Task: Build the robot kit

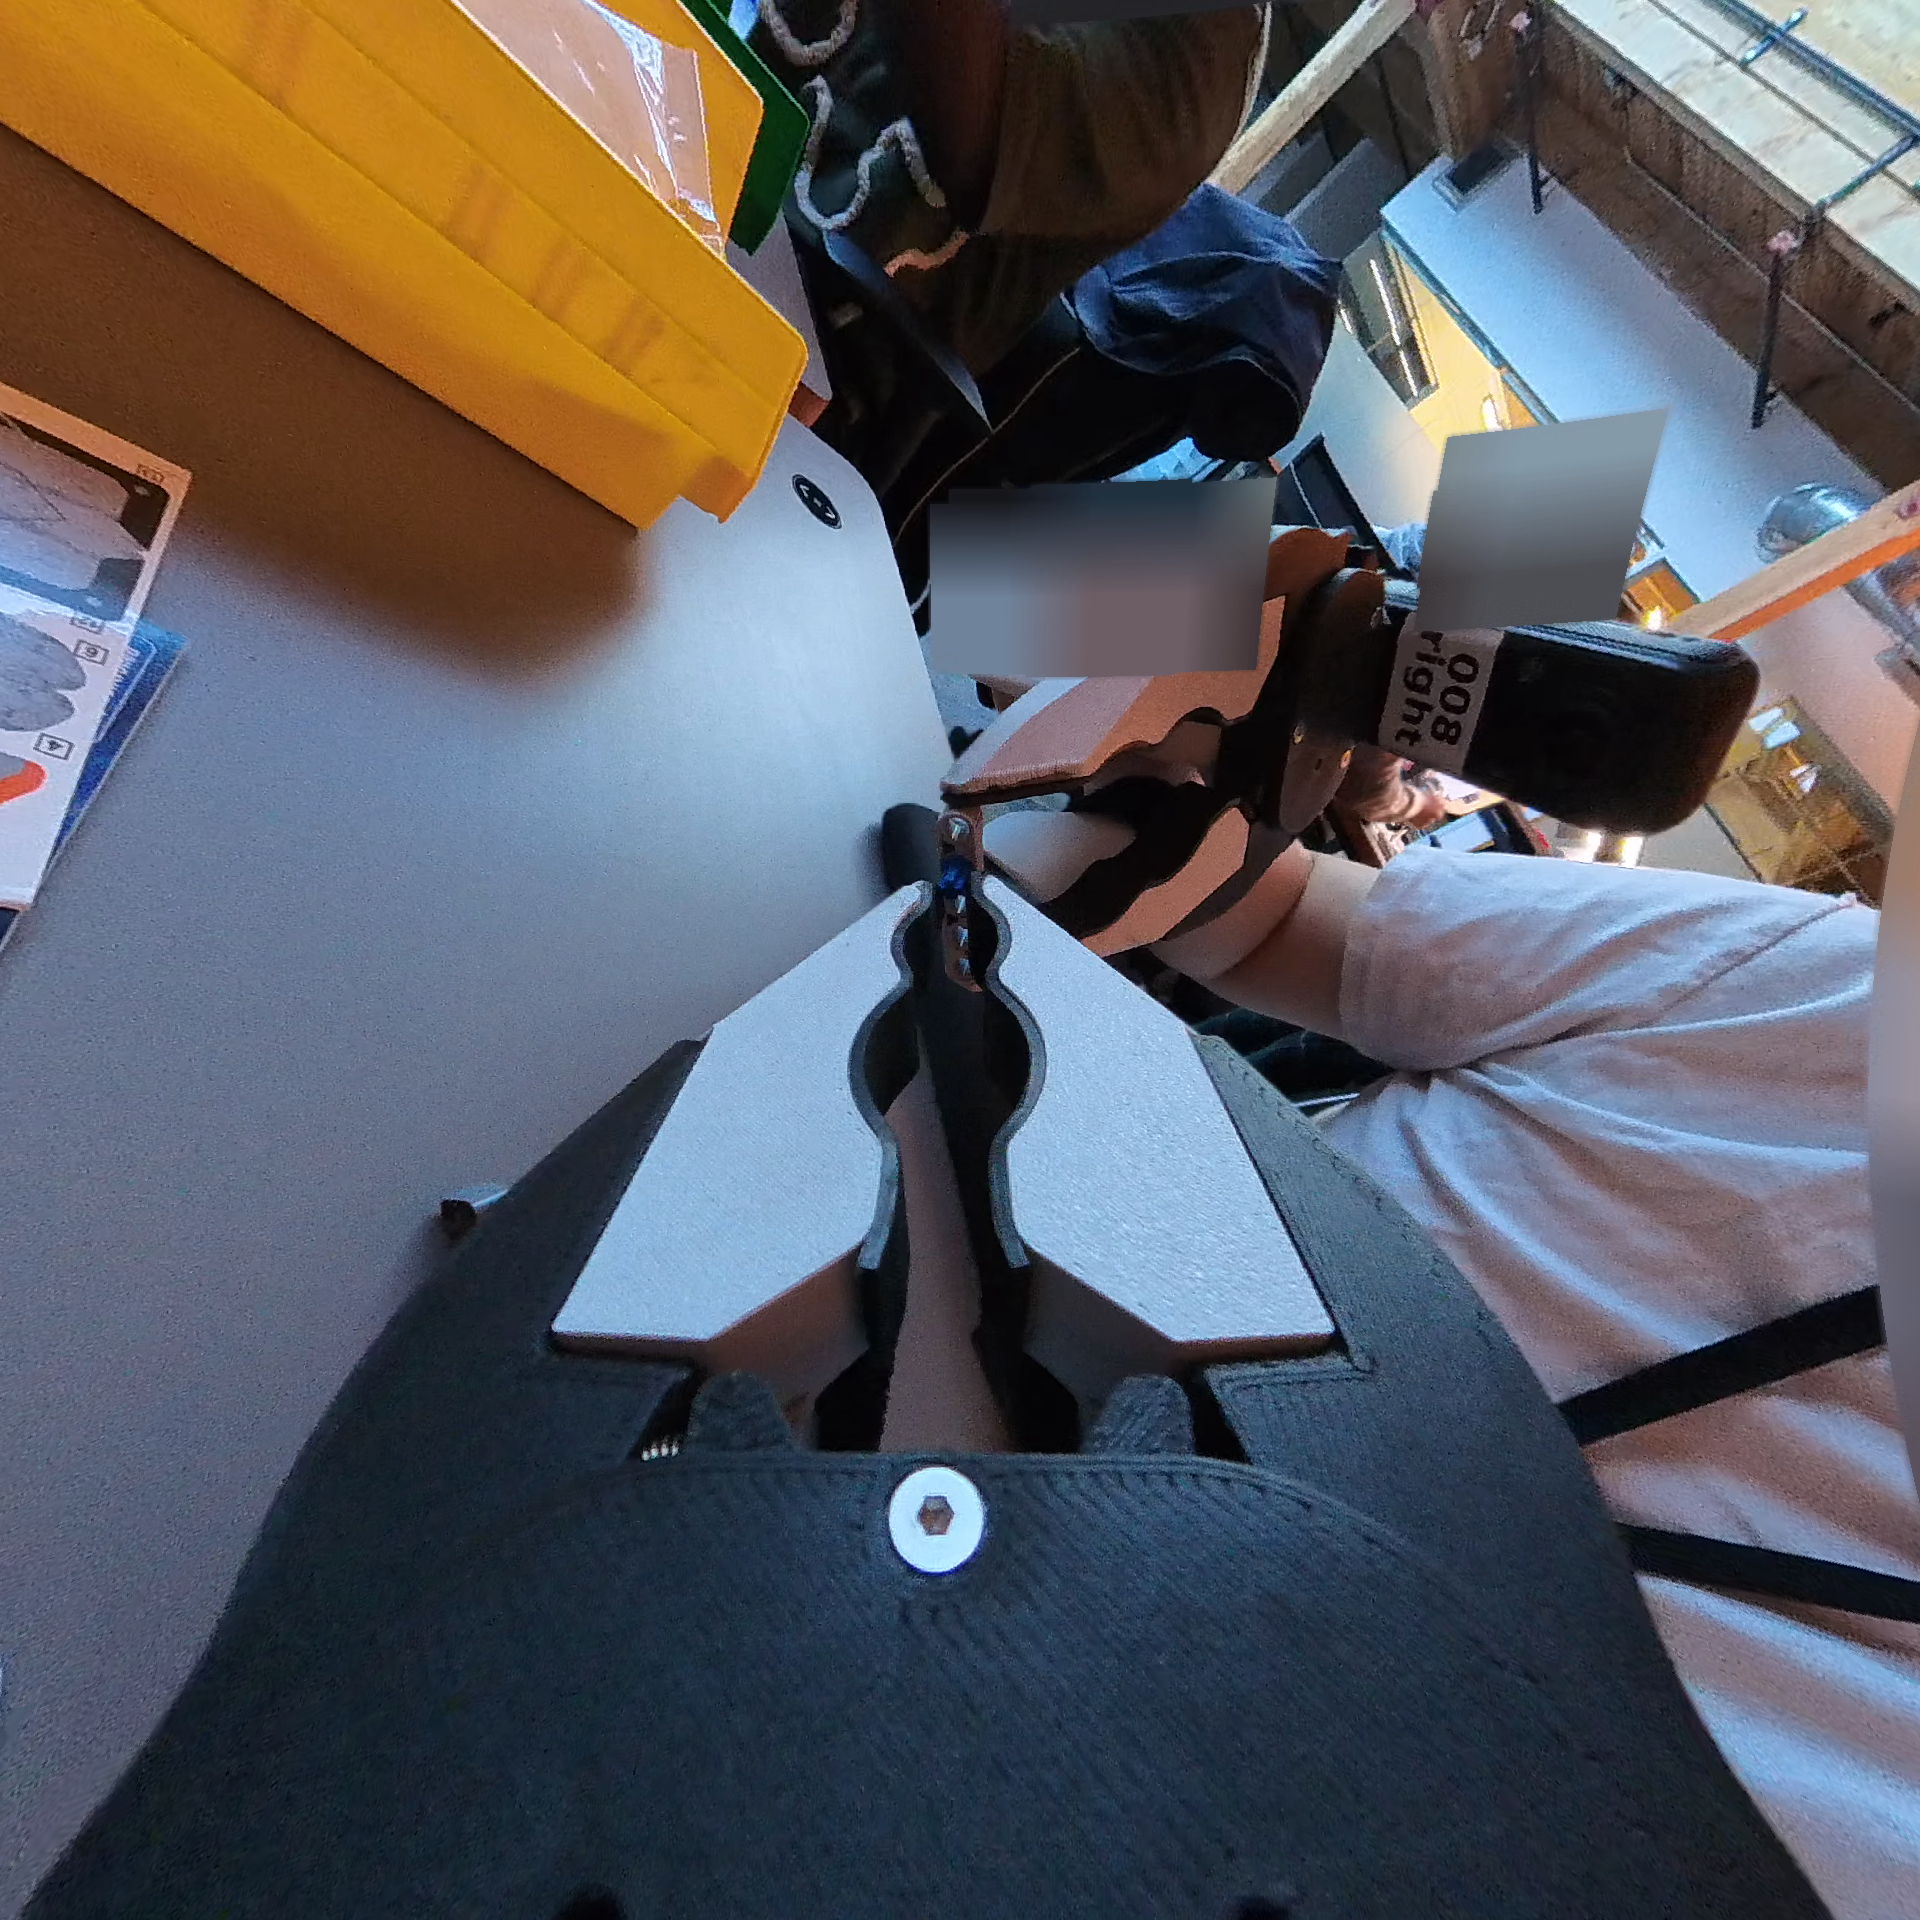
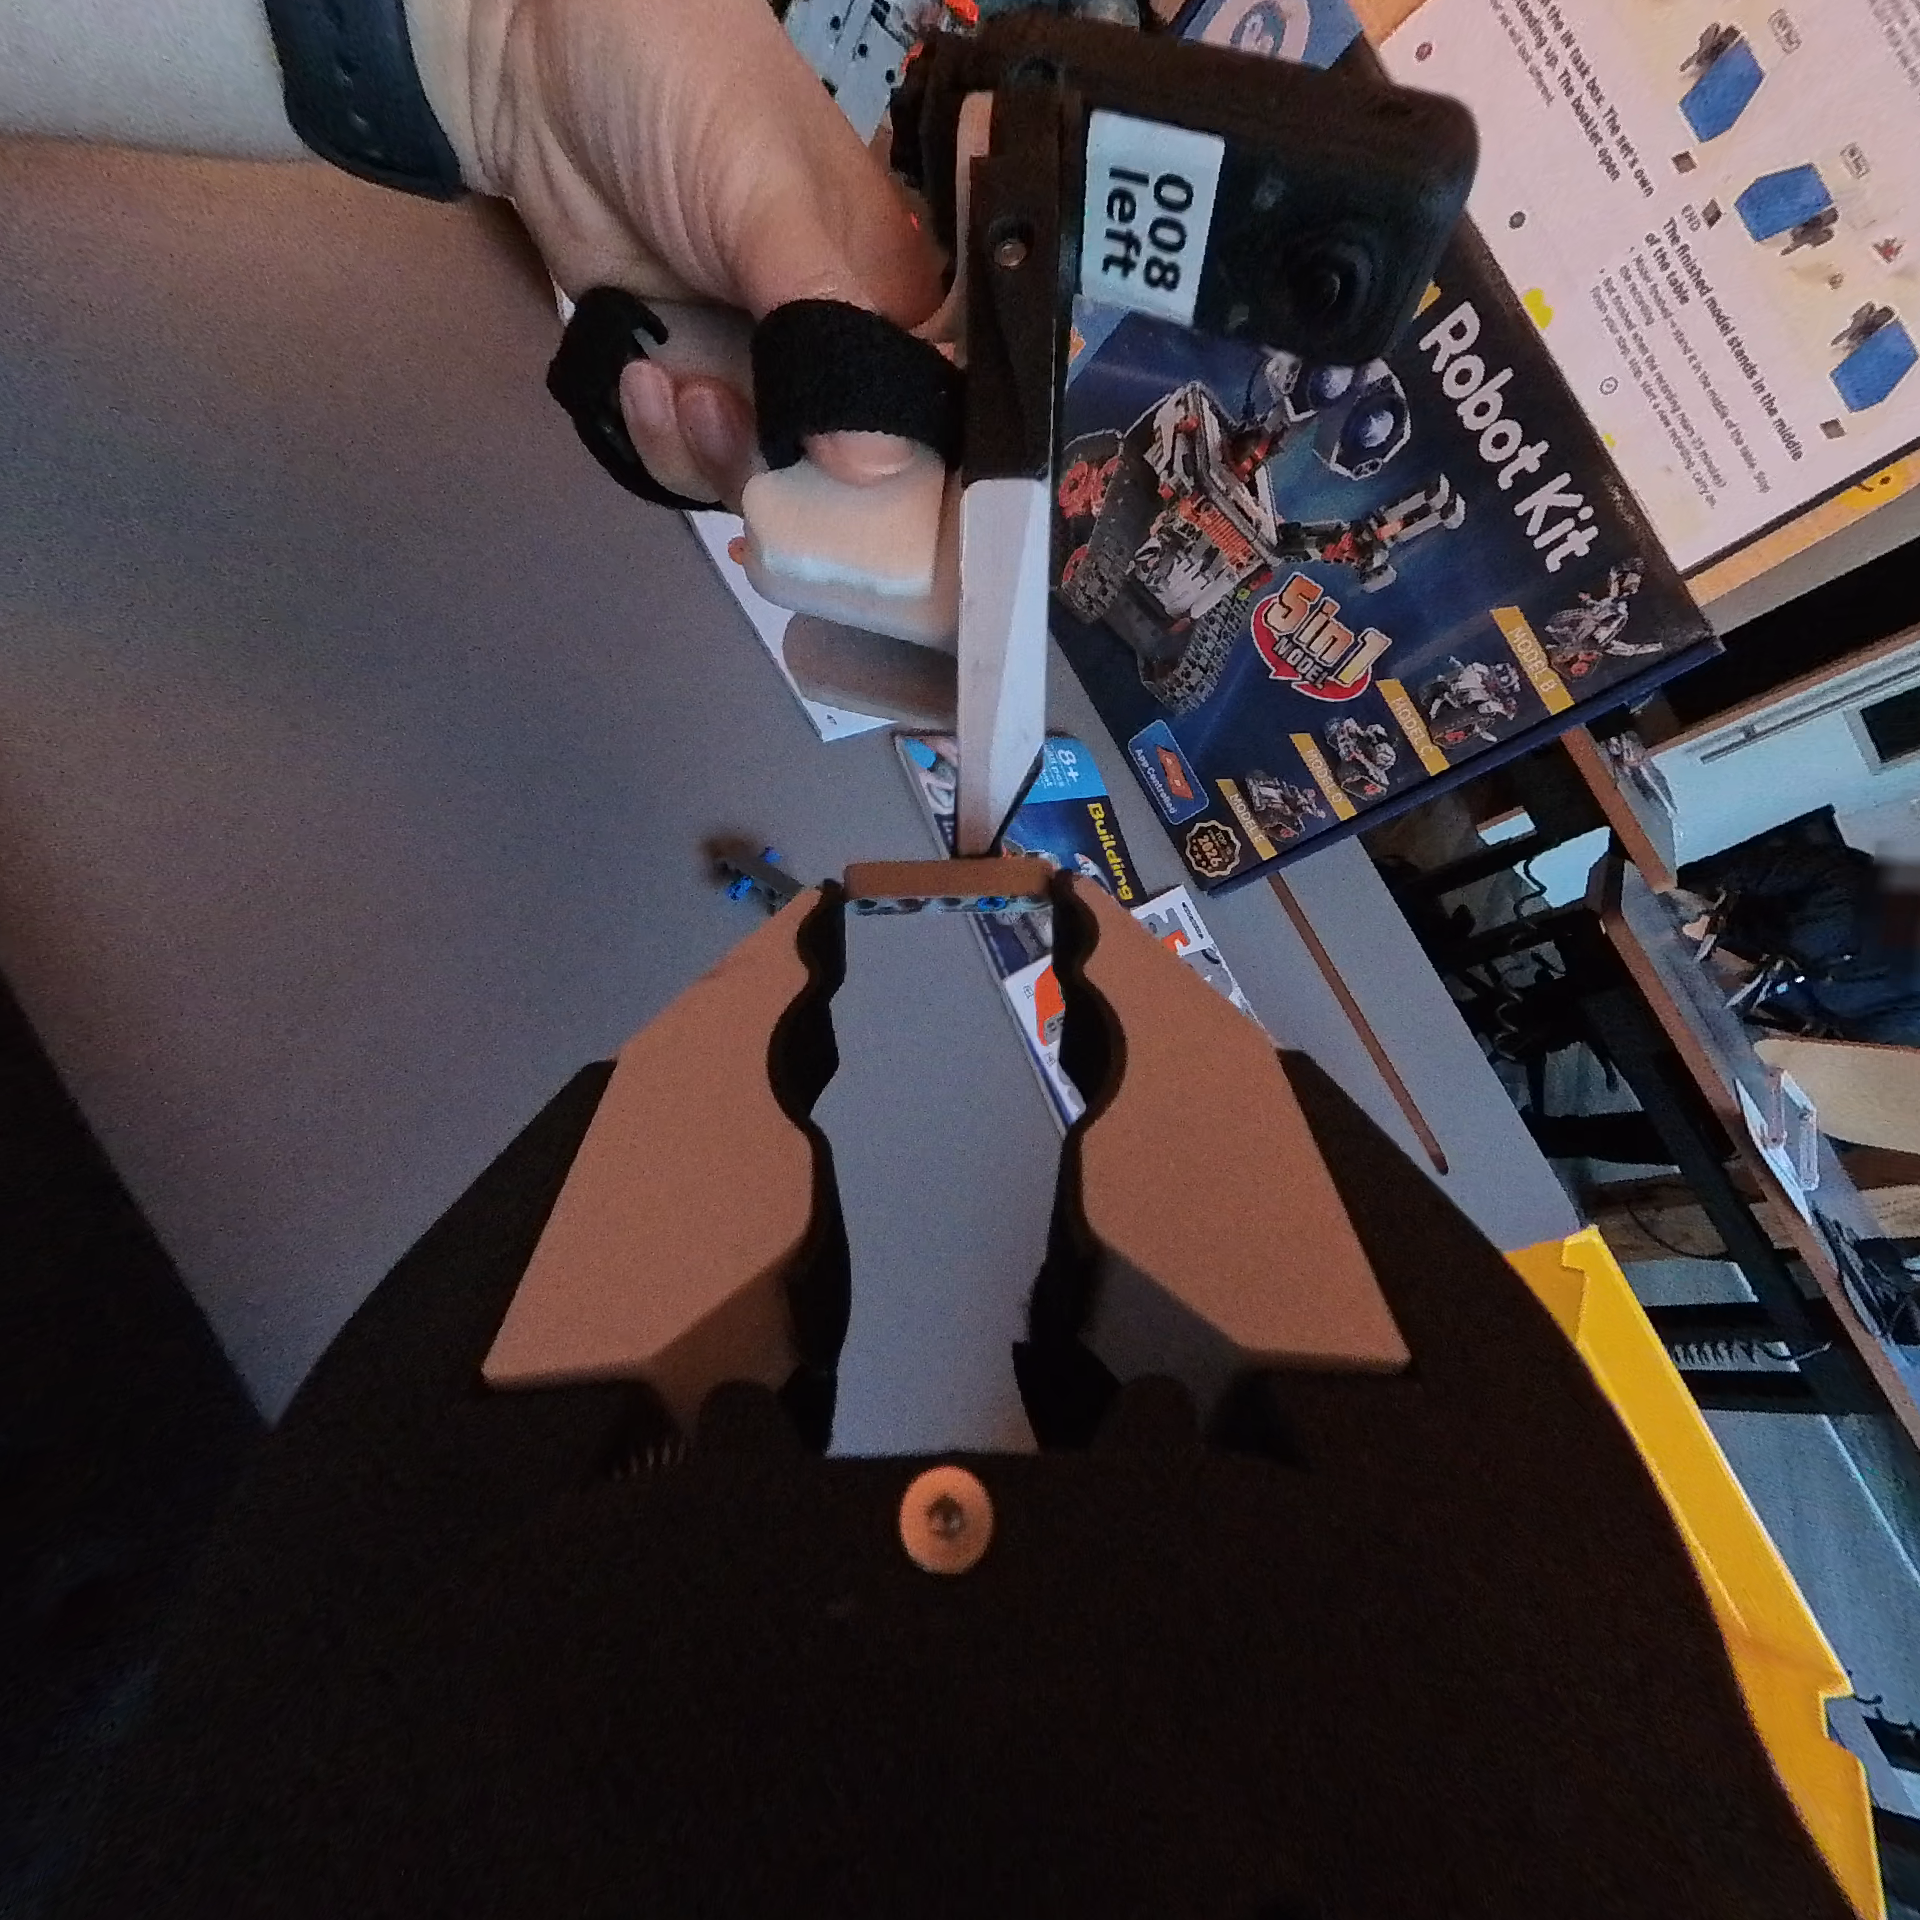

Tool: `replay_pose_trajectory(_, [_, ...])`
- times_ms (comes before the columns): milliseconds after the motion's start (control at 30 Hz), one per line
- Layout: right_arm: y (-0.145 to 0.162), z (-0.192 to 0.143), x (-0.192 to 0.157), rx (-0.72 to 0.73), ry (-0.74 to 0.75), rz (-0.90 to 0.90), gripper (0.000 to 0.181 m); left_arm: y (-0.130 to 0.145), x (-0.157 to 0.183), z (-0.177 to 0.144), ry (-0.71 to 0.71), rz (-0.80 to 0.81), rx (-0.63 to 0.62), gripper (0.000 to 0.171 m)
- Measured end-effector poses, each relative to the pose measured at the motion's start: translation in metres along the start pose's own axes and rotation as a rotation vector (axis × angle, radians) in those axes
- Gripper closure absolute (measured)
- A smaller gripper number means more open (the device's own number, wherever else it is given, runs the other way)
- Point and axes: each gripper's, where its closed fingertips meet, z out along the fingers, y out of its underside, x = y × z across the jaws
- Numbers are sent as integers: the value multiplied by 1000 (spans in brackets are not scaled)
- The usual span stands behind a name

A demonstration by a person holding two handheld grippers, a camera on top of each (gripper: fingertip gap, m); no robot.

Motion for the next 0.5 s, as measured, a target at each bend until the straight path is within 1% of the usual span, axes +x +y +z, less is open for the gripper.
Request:
replay_pose_trajectory(133, [-4,0,2,21,-5,15,142,-3,4,-3,26,7,19,171])
replay_pose_trajectory(300, [-14,-2,7,66,-14,26,142,-7,12,-9,53,58,43,171])
replay_pose_trajectory(500, [-31,-7,15,131,8,33,142,-16,26,-17,160,56,110,171])
